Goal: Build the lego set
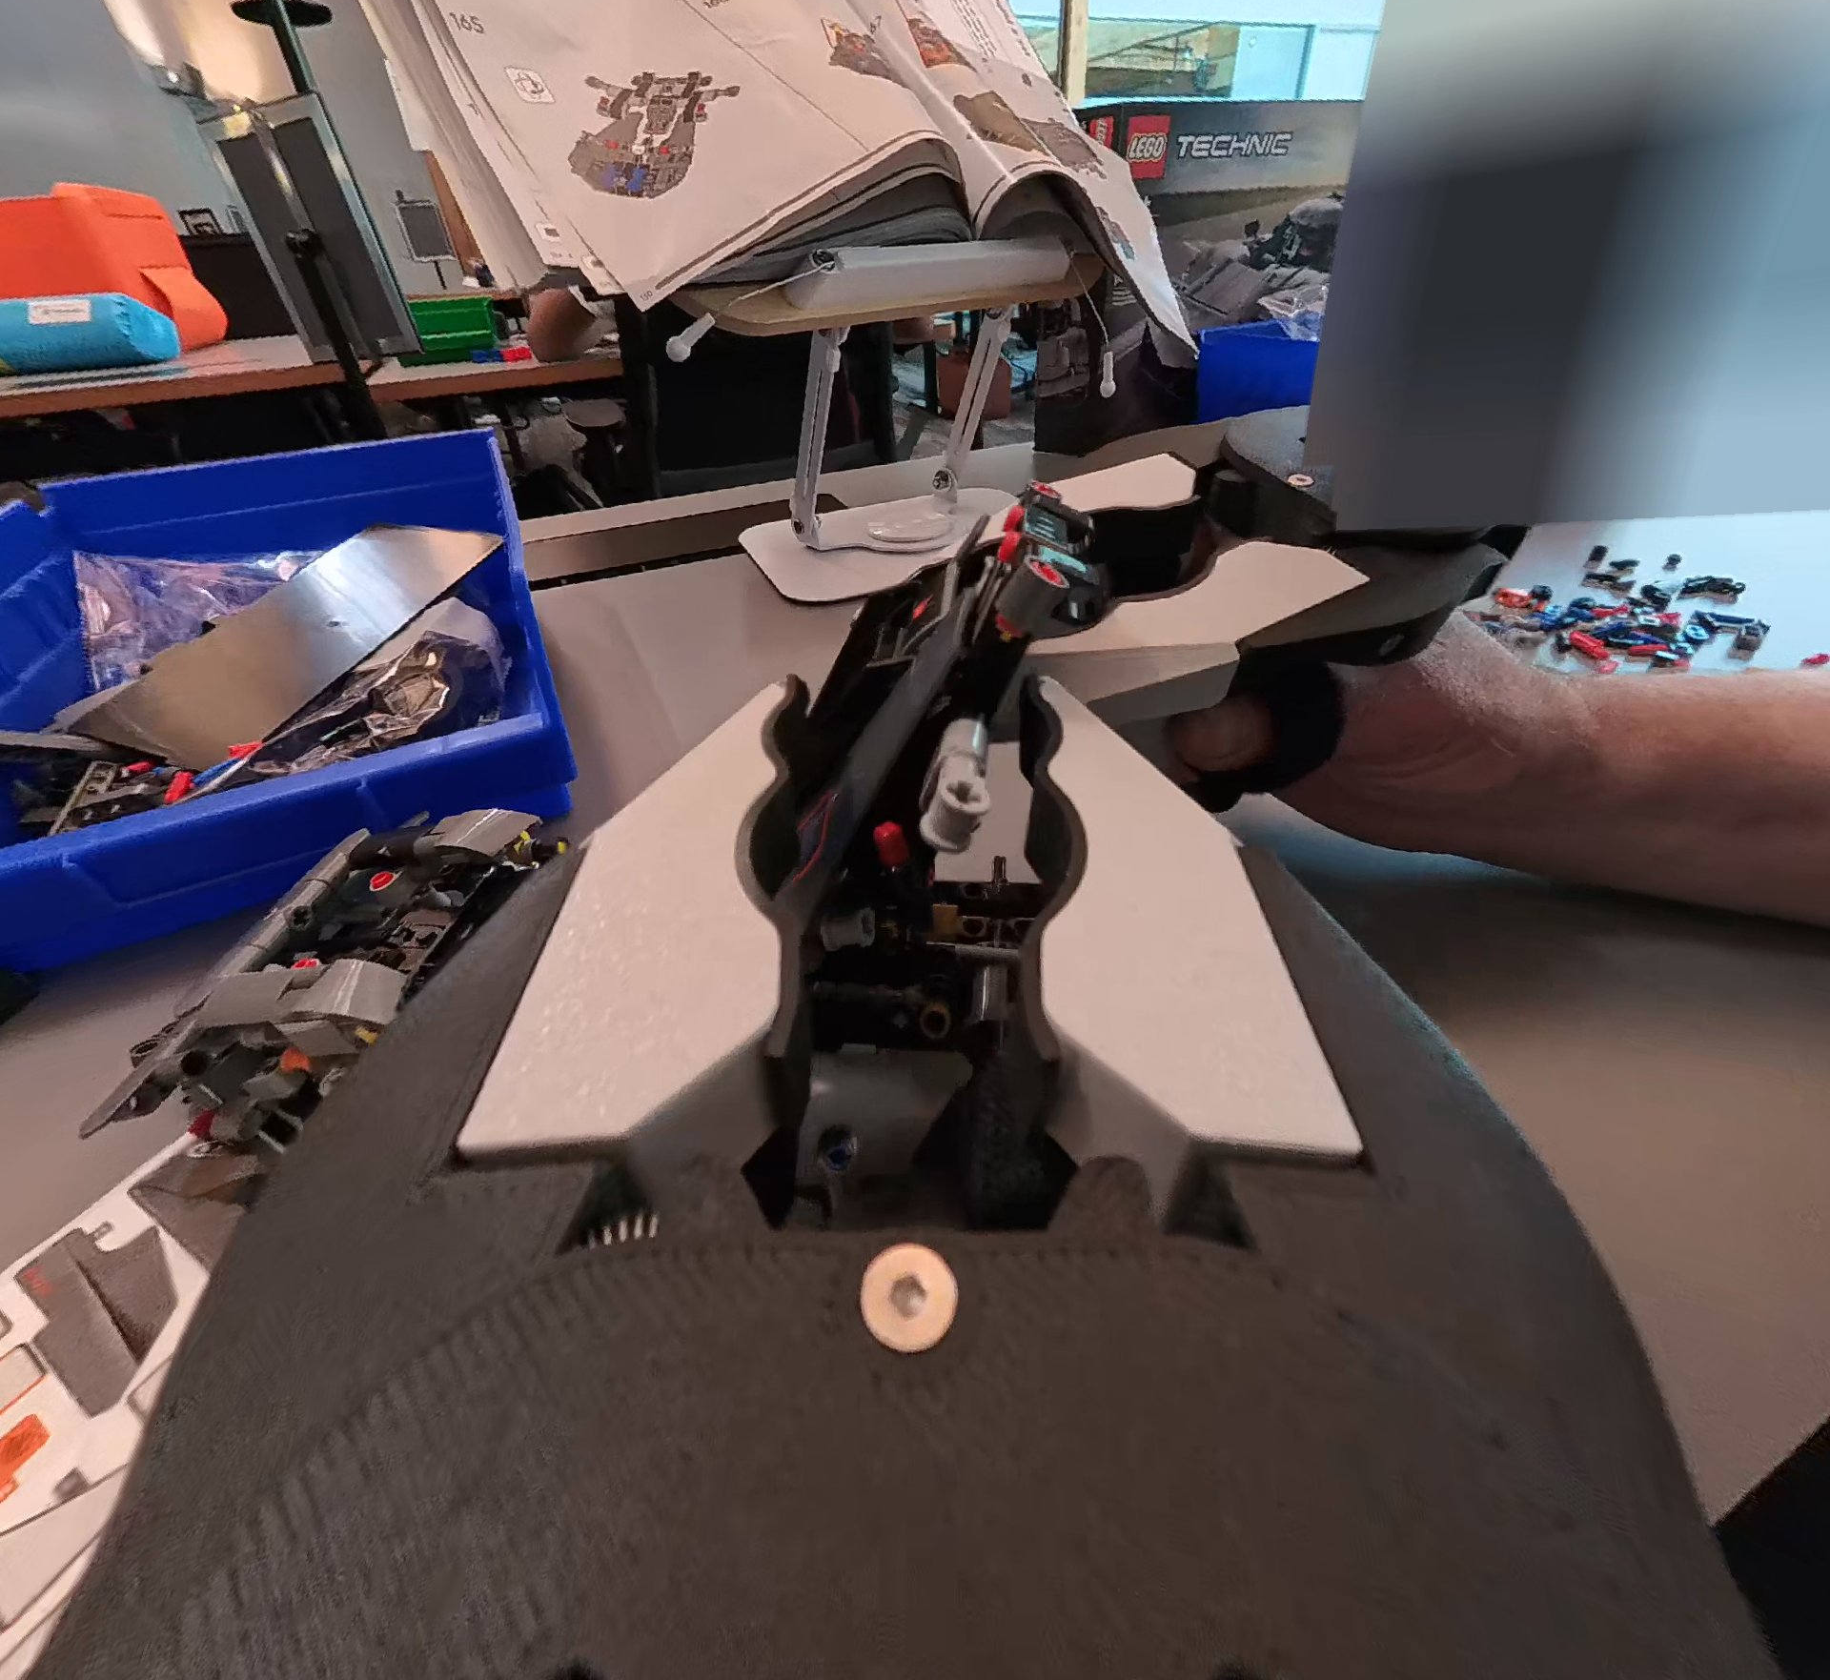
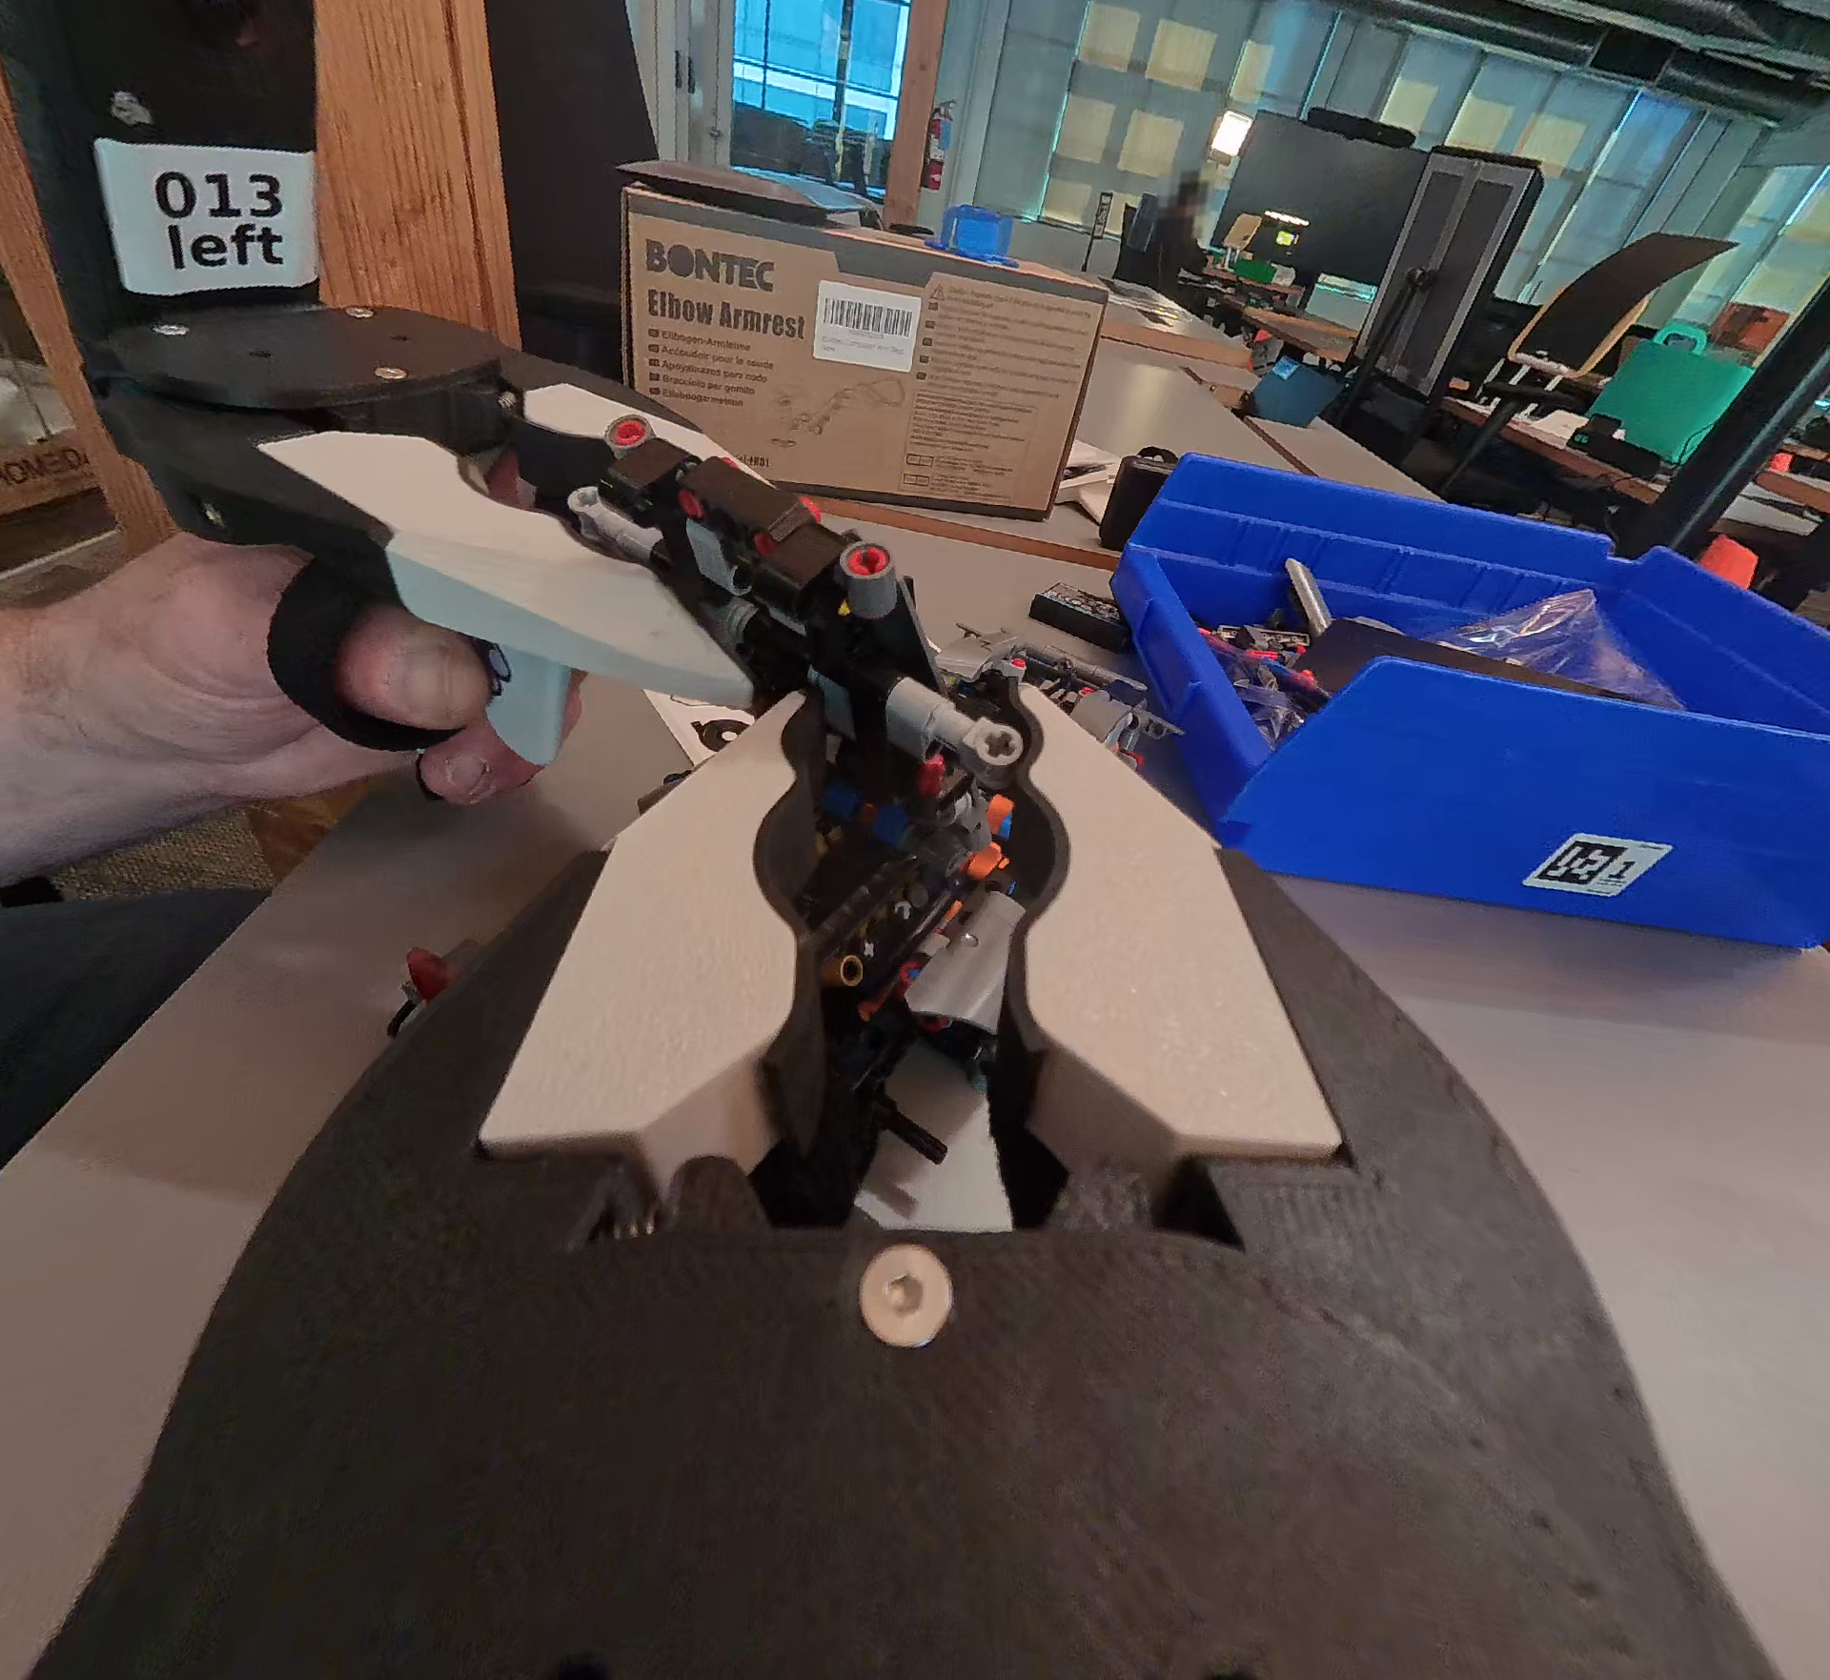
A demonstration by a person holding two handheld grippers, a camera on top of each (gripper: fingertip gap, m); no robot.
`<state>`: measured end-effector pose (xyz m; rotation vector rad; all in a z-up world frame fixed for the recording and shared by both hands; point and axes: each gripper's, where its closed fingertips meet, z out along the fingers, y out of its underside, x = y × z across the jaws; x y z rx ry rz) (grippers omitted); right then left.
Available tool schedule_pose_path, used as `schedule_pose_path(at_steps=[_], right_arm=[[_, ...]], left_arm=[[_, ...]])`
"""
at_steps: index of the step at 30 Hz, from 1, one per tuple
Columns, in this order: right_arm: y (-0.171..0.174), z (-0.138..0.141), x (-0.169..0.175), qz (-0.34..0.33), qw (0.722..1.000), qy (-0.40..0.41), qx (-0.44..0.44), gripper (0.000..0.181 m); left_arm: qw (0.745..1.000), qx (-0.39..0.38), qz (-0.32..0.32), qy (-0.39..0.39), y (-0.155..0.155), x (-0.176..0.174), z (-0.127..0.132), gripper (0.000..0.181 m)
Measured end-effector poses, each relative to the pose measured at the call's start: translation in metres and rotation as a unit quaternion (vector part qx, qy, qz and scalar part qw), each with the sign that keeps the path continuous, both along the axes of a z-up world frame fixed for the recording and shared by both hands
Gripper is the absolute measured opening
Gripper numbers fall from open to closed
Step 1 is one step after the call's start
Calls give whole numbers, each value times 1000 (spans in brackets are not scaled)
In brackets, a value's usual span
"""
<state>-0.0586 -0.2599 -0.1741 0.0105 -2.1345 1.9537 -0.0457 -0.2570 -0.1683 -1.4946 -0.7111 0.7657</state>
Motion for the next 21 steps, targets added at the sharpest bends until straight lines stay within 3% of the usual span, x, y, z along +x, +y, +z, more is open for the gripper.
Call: schedule_pose_path(at_steps=[8, 21], right_arm=[[-2, -1, 0, 5, 1000, -6, -3, 32], [-2, 1, 0, 5, 1000, -13, -7, 30]], left_arm=[[988, -136, 58, 48, -9, 1, -11, 33], [981, -165, 68, 71, -10, -2, -6, 21]])
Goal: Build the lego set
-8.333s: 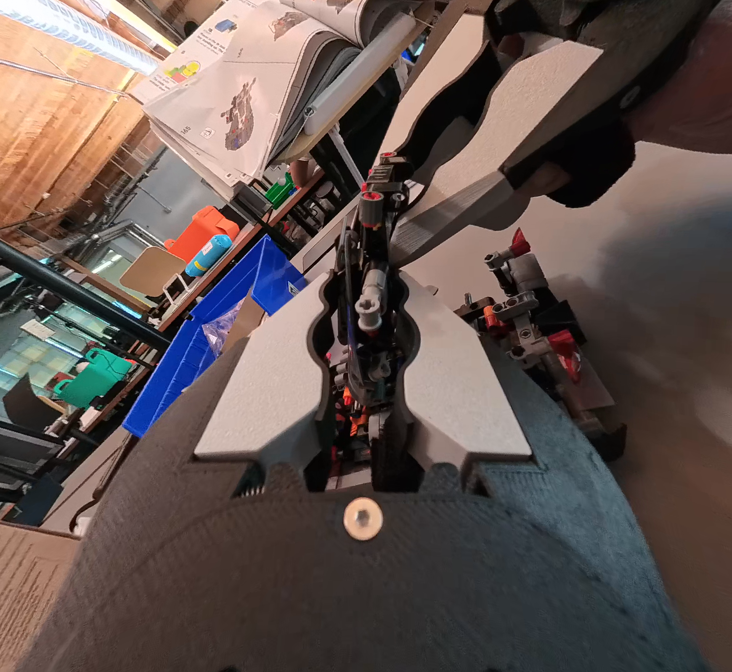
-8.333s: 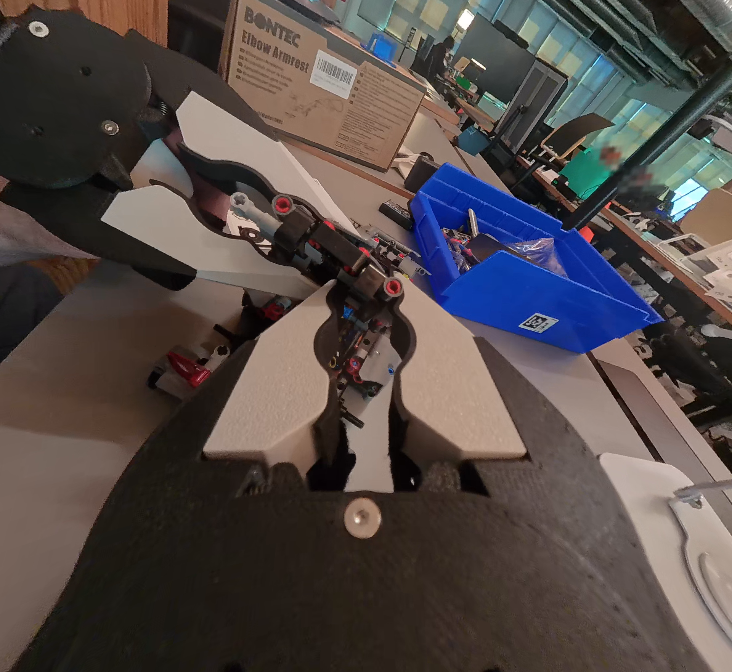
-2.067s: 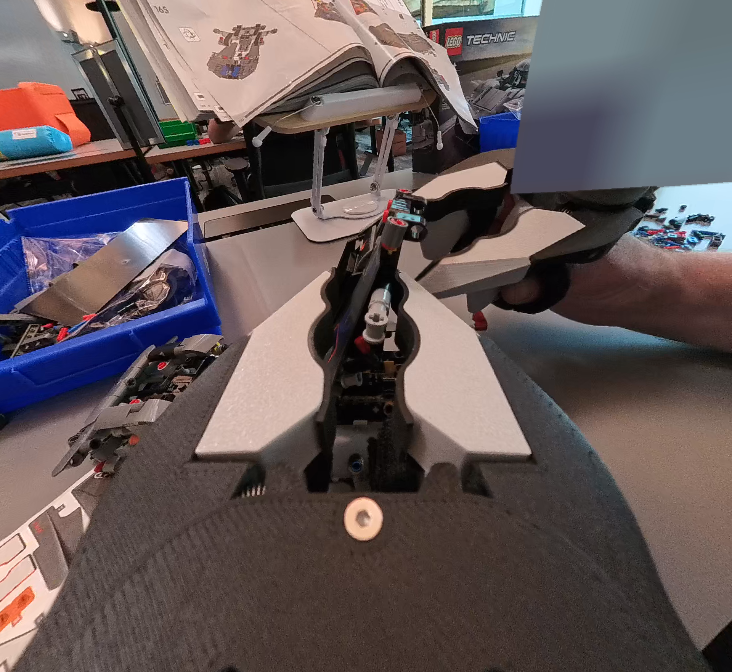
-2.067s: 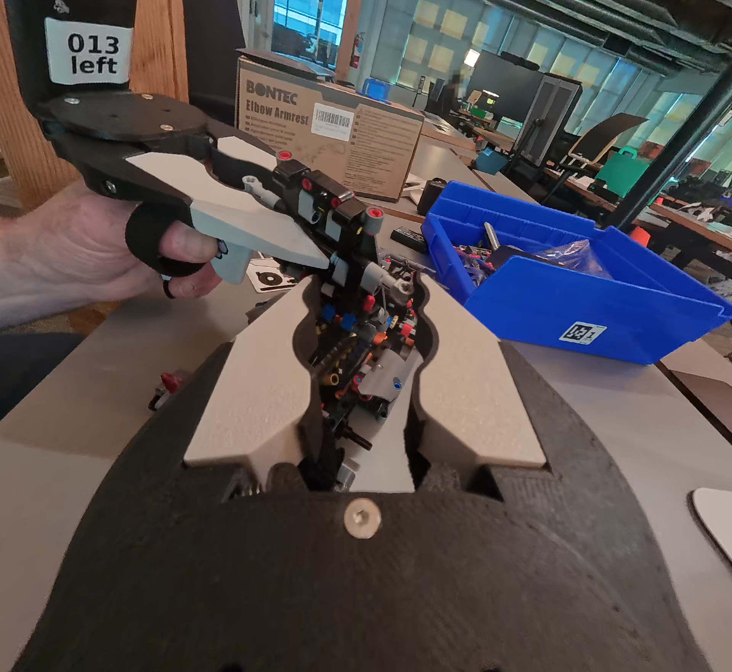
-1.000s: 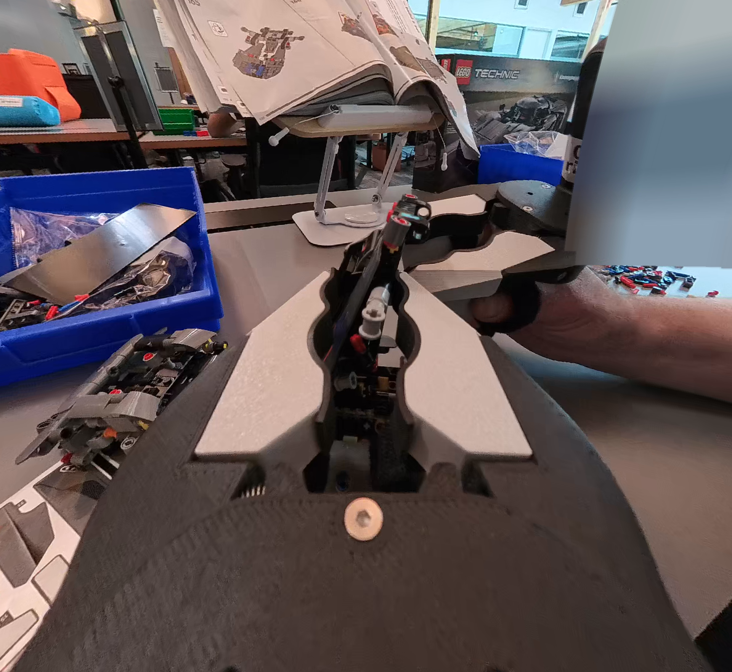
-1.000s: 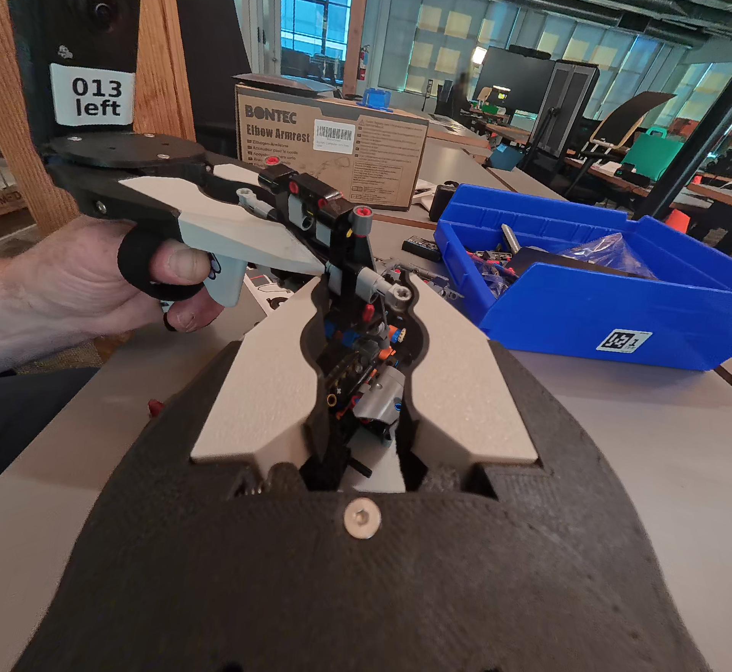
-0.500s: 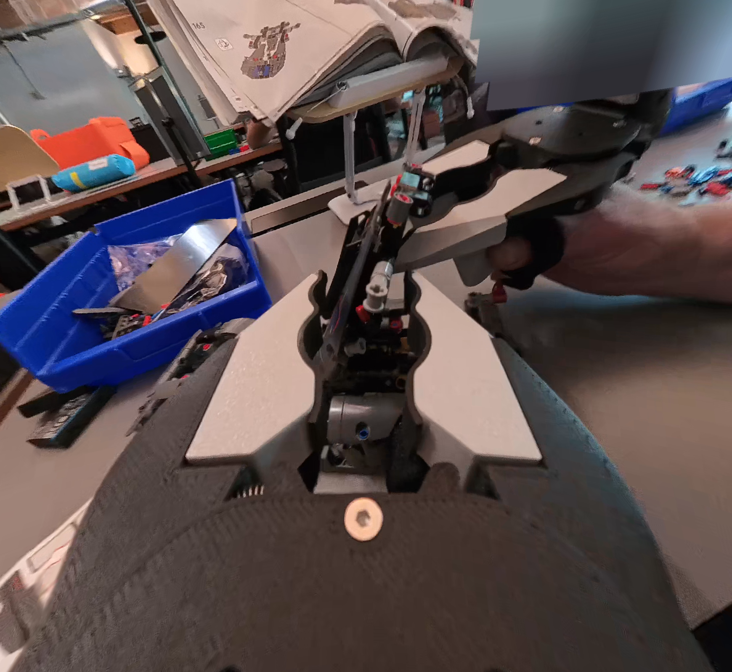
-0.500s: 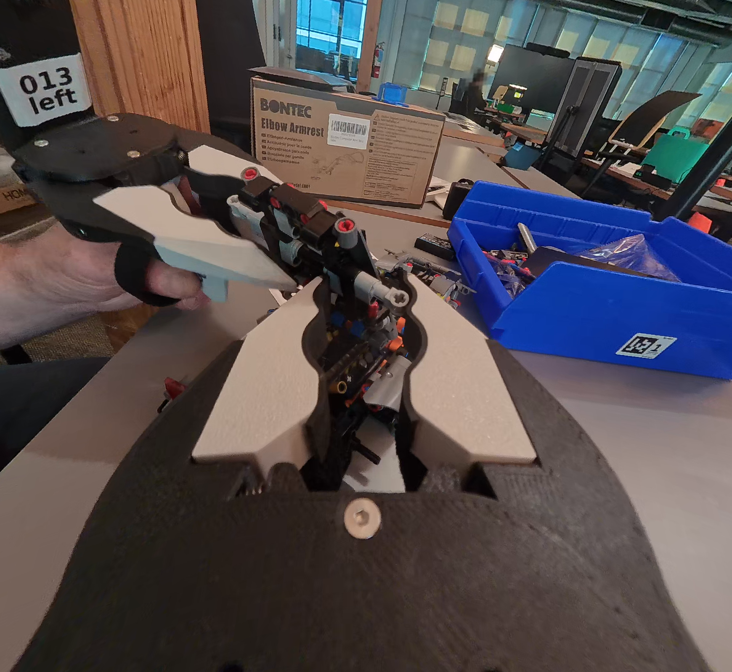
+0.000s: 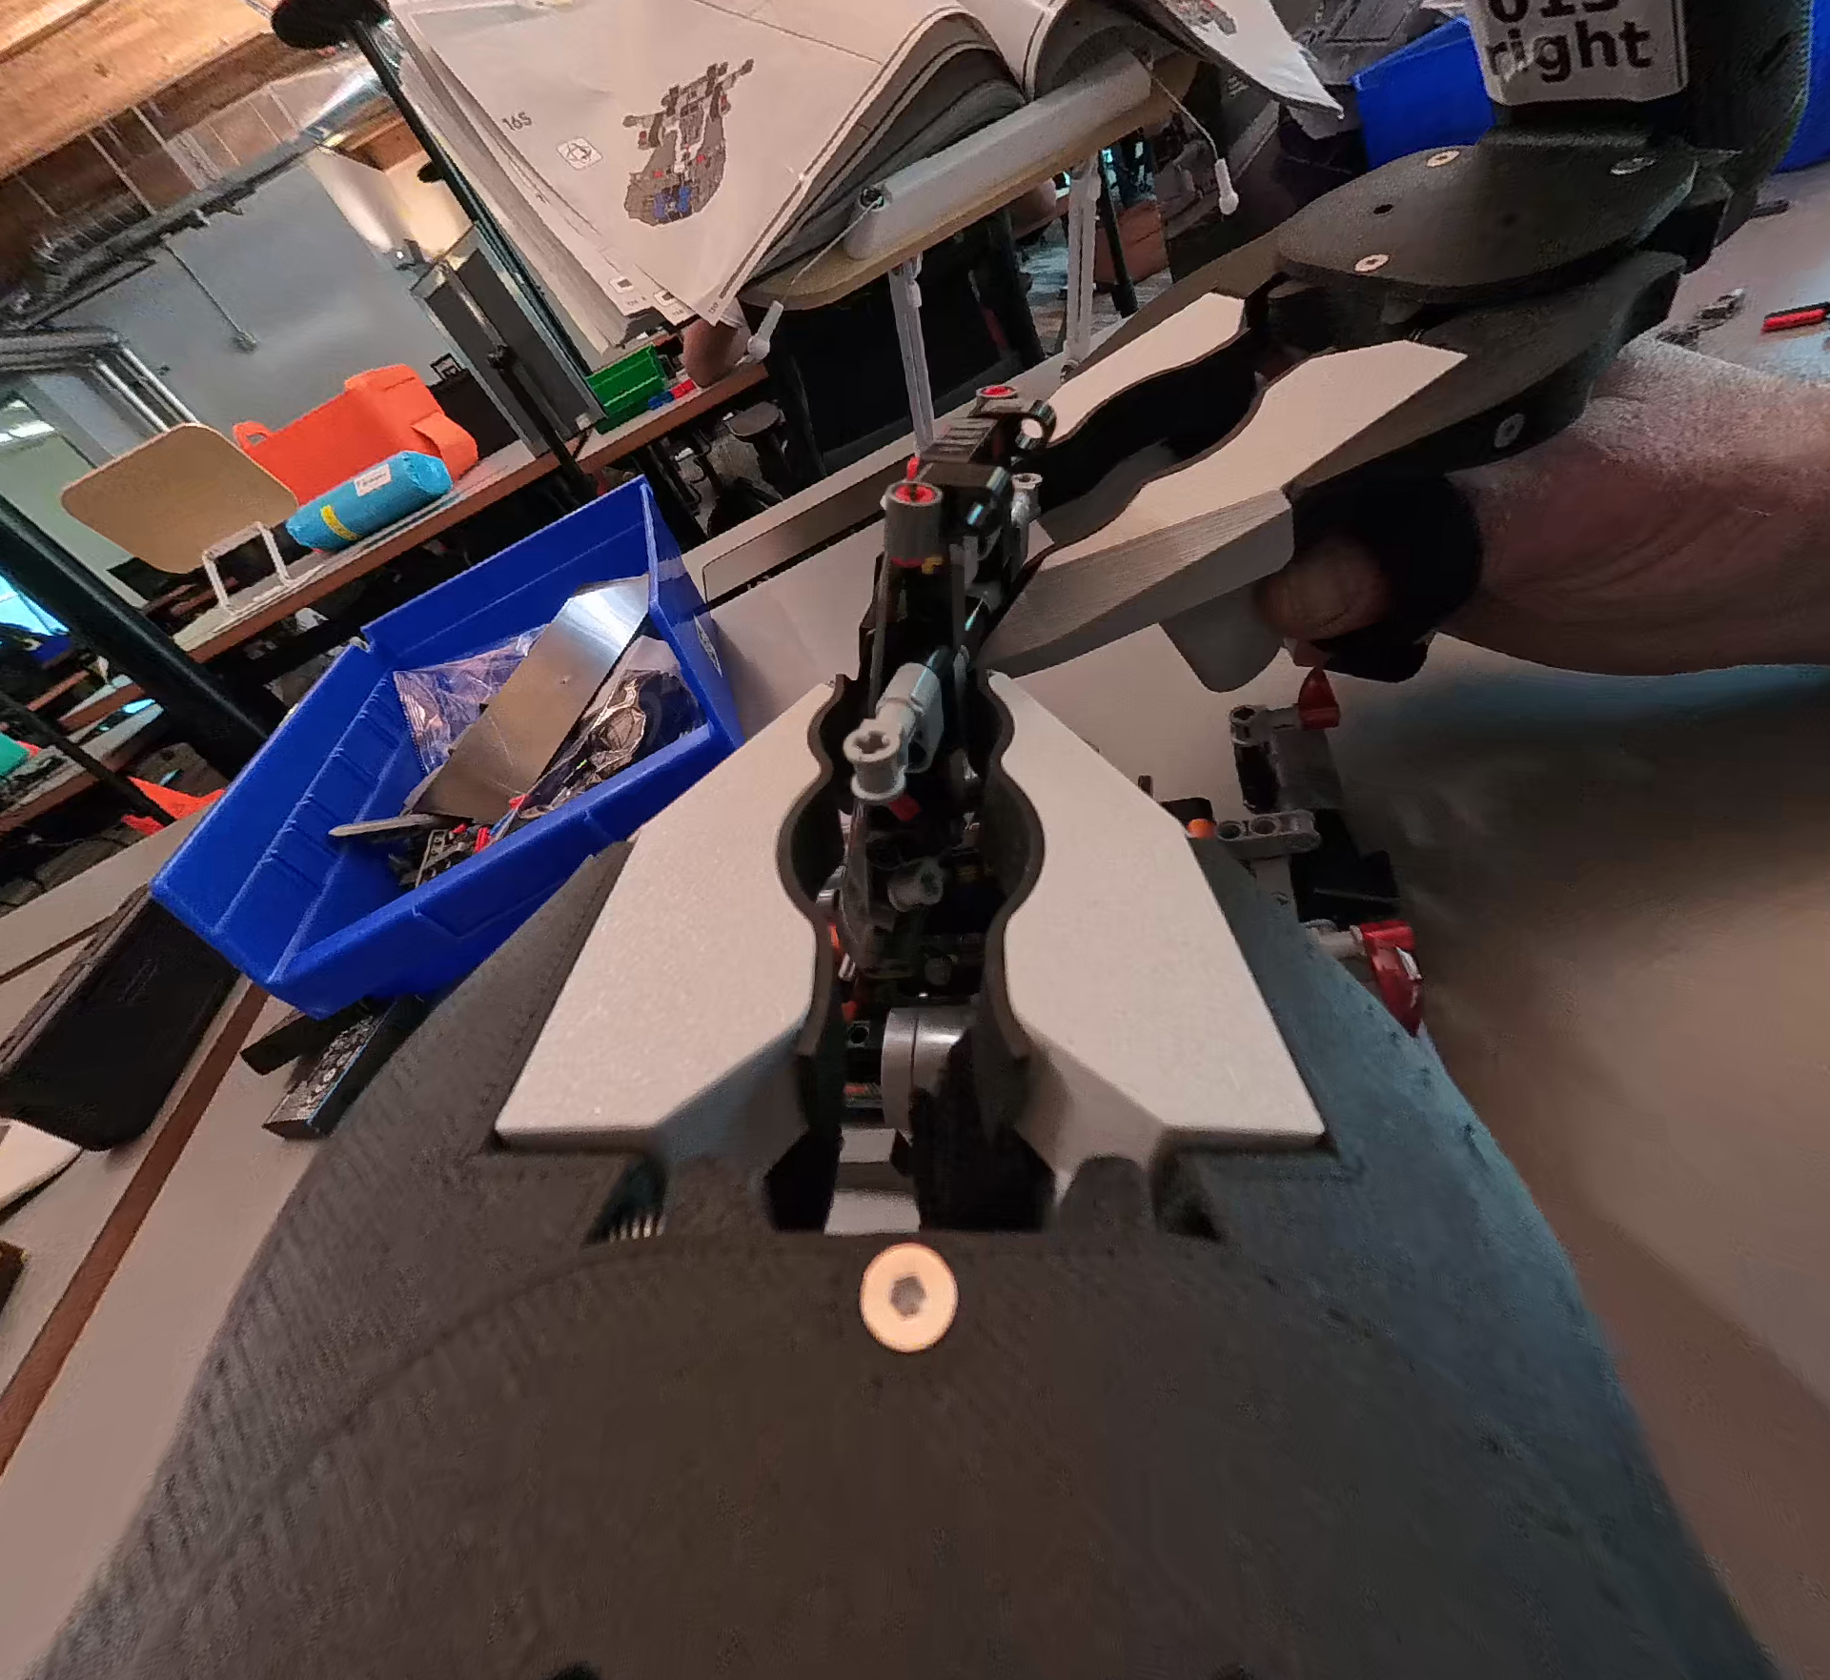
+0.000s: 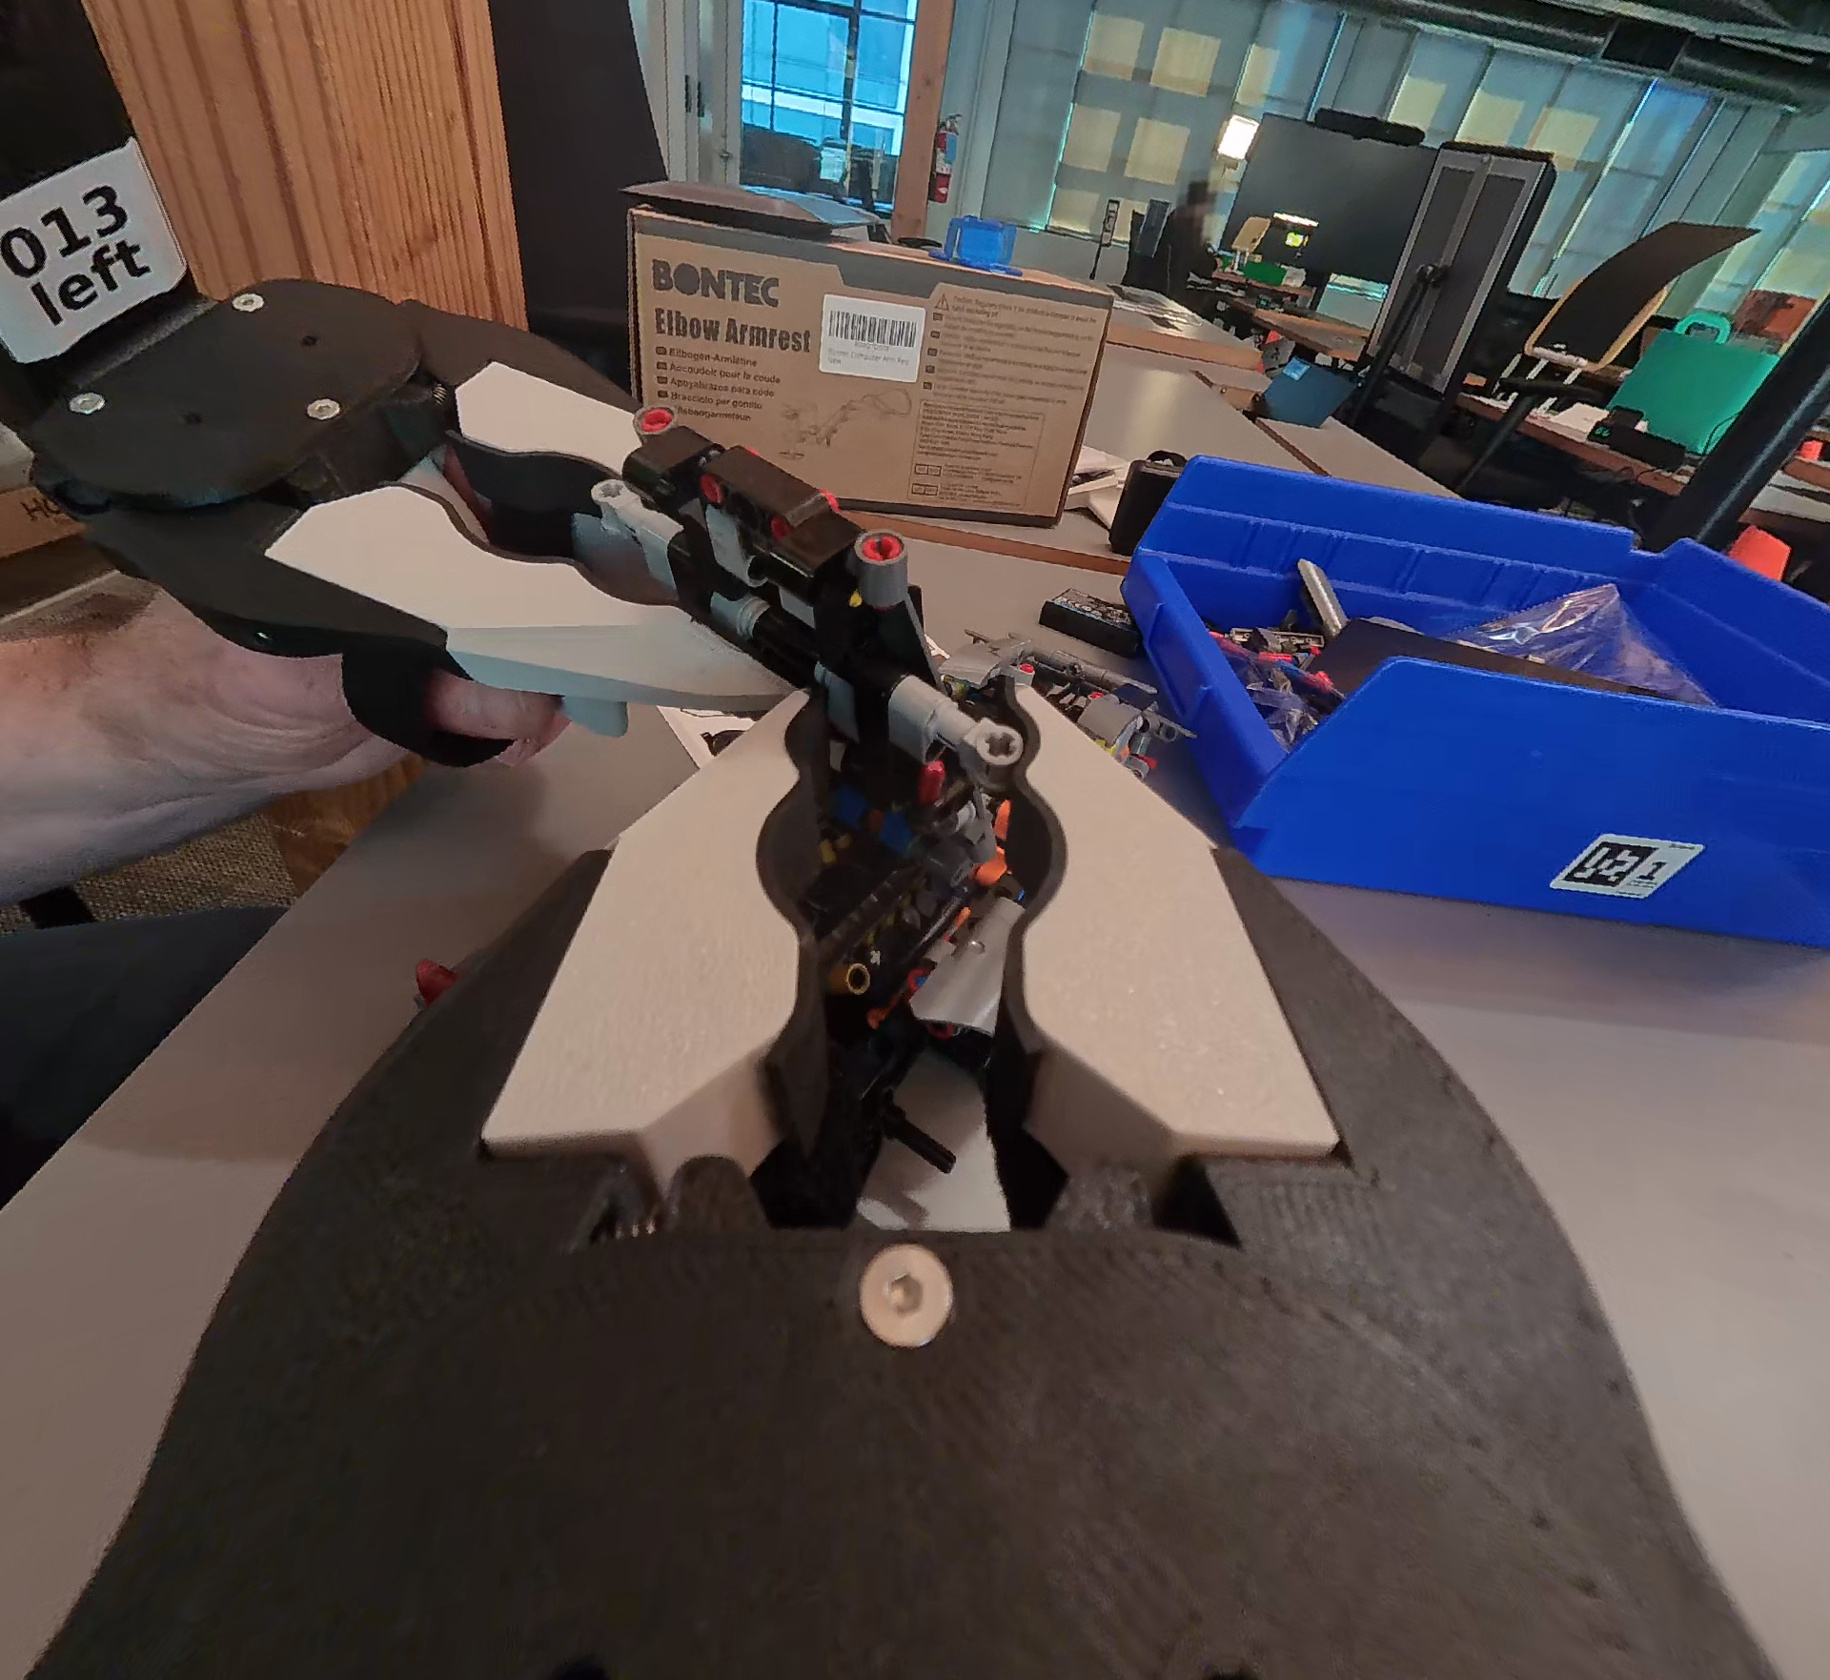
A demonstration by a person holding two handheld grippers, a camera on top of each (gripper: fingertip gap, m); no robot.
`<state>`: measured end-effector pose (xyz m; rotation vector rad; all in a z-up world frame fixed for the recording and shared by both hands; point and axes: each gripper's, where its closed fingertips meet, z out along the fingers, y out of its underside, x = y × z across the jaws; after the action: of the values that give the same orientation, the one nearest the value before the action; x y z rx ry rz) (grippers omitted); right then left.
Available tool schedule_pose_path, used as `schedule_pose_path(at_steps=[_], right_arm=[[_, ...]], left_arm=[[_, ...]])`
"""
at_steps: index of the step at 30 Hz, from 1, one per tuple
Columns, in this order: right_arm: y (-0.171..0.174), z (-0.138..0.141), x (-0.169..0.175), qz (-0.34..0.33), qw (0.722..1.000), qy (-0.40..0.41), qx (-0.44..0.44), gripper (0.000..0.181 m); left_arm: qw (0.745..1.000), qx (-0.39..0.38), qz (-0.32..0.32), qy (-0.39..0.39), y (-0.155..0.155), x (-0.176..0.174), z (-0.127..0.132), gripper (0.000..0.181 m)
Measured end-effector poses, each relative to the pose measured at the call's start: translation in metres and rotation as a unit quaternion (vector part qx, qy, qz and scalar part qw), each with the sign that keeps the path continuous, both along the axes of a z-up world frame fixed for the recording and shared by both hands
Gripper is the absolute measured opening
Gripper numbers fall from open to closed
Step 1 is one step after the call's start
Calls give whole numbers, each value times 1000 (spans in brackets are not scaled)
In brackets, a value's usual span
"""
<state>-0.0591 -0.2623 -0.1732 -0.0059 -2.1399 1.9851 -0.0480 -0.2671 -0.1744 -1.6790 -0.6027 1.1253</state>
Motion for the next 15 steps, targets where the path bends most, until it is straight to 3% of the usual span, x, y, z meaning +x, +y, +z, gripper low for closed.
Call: schedule_pose_path(at_steps=[15], right_arm=[[3, 0, -2, 2, 1000, -5, 1, 31]], left_arm=[[1000, 14, 3, 0, 3, -2, 1, 23]])
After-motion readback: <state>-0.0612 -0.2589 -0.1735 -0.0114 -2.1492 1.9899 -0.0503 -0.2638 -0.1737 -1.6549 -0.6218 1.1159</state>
